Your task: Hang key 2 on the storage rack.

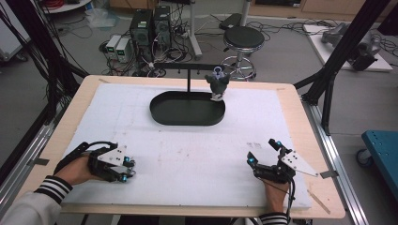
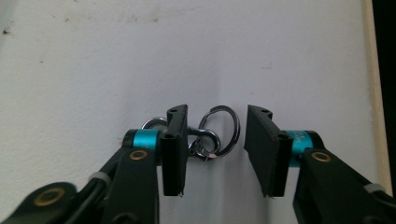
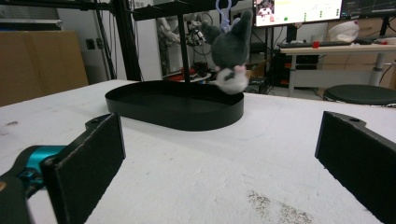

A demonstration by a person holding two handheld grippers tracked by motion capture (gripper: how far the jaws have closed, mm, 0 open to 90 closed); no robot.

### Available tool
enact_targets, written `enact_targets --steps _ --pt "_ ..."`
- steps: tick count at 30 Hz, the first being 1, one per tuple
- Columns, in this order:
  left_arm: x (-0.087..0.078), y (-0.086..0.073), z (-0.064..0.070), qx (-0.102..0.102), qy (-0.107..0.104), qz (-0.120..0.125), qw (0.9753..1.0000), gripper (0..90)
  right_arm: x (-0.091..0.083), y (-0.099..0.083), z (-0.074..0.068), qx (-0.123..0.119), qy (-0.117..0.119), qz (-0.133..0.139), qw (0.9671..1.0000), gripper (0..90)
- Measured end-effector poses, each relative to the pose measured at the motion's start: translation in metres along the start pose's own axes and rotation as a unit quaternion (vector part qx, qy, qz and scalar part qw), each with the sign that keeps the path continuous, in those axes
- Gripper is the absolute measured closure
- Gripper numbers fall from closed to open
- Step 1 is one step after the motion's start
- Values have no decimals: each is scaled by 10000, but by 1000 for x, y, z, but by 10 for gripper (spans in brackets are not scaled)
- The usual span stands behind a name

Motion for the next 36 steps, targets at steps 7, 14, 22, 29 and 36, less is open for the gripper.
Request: enact_targets --steps 7,14,22,29,36 --pt "1 0 1 52 -52 -25 10000 588 0 0 0 23 -2 -14 10000 8" --pt "5 0 0 8 -54 -145 9999 615 0 0 0 19 -5 -8 10000 8" --pt "5 1 0 -7 -89 -179 9998 690 0 0 0 3 -7 2 10000 8" --pt "3 1 -1 -80 -36 -123 9999 761 0 0 0 -2 -9 -4 10000 8" --pt "2 0 -4 -165 33 -180 9997 799 0 0 0 4 -4 -2 10000 8"
Point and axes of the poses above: each handheld gripper's, and its own axes: x roughly forward along the jaws, y roughly out of its top, z roughly to its right, the point moved 3 cm from there along x, roughly forward along the jaws, and after that the axes turned 1 degree about x, right-handed, at the moved point
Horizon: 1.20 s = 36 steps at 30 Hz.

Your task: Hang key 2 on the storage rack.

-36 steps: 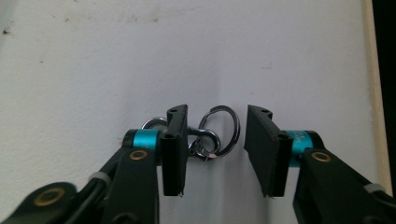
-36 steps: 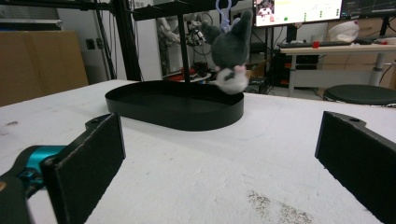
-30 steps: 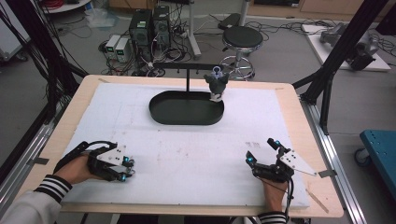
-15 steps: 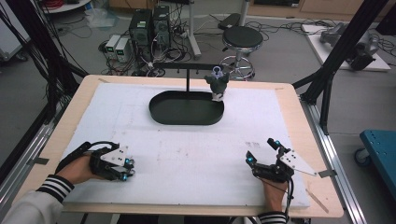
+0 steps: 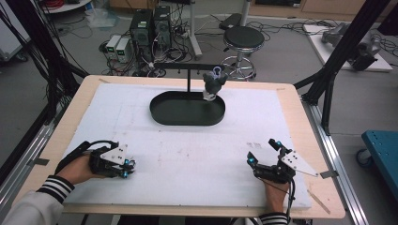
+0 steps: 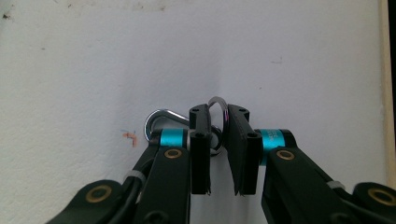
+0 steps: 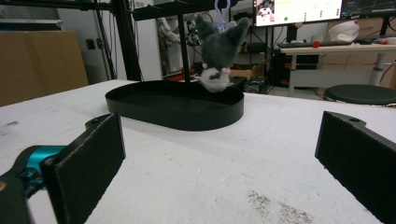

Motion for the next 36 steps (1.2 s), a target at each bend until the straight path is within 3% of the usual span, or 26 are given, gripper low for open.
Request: enact_targets --steps 11,30,36 --pt "-1 2 -5 -297 20 89 9995 835 0 0 0 -1 0 0 10000 8" --pt "1 2 -9 -592 -27 76 9982 879 0 0 0 16 4 -17 10000 8" --pt "-3 2 -12 -734 55 239 9970 882 0 0 0 -1 -1 -4 10000 8"
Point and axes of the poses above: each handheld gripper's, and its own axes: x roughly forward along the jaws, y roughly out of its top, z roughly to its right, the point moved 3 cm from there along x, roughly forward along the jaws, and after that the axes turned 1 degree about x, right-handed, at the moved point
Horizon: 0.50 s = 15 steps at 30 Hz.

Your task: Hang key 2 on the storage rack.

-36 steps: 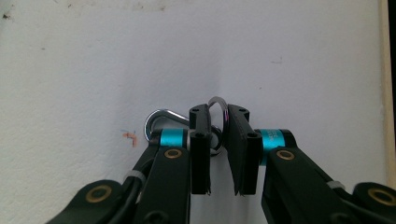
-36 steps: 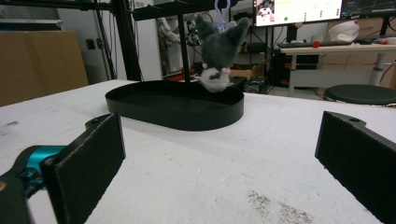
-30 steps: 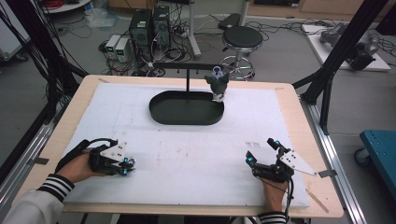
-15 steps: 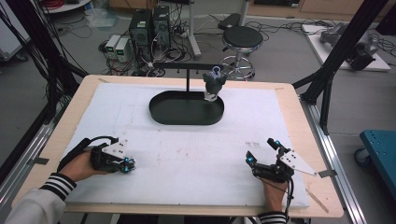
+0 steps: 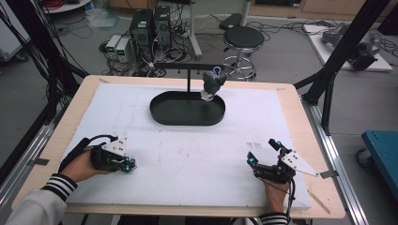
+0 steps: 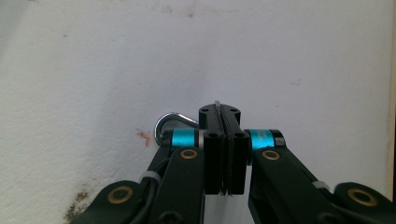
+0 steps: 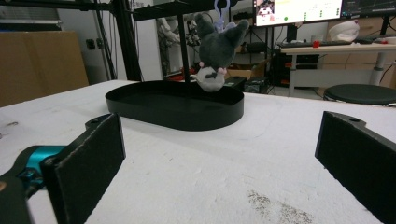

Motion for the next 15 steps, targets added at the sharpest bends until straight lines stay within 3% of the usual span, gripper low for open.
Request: enact_targets --steps 4,7,15 --pt "-5 2 -3 -111 87 202 9997 882 0 0 0 -2 0 1 10000 8" --pt "-12 5 -4 -275 87 521 9982 882 0 0 0 0 0 1 10000 8" --pt "-30 16 -14 -501 323 1191 9911 882 0 0 0 5 -3 -18 10000 8"
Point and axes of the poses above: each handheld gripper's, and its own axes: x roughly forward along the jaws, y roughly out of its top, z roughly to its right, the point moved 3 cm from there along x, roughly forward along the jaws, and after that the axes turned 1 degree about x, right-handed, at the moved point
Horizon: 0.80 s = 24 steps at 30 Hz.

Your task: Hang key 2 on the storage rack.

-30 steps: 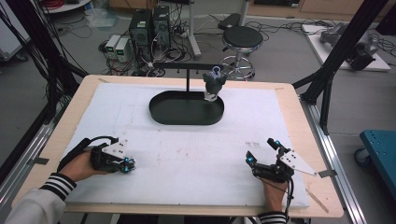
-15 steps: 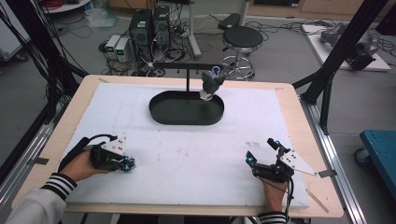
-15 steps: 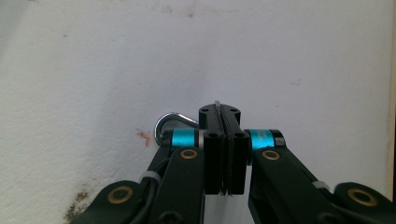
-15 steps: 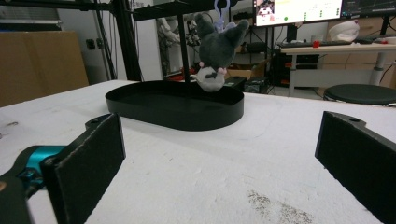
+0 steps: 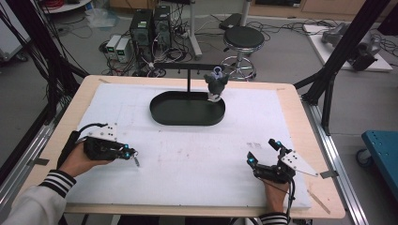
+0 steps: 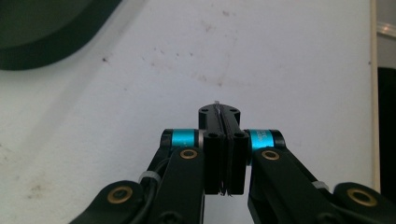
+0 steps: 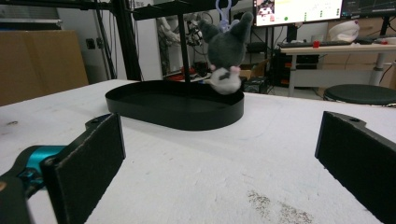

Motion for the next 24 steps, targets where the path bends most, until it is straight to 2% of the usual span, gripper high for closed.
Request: enact_targets --steps 4,10,16,23,24 --pt "-4 4 -5 -76 148 166 9997 882 0 0 0 4 0 -1 10000 8" --pt "-10 10 -12 -159 198 297 9992 882 0 0 0 -22 -1 9 10000 8" --pt "-17 29 -24 -53 298 362 9989 882 0 0 0 3 8 -2 10000 8" --pt "-24 52 -41 -142 385 628 9972 882 0 0 -1 -10 1 -3 10000 8" --pt "-25 55 -44 -95 408 597 9973 881 0 0 -1 -16 4 -3 10000 8"
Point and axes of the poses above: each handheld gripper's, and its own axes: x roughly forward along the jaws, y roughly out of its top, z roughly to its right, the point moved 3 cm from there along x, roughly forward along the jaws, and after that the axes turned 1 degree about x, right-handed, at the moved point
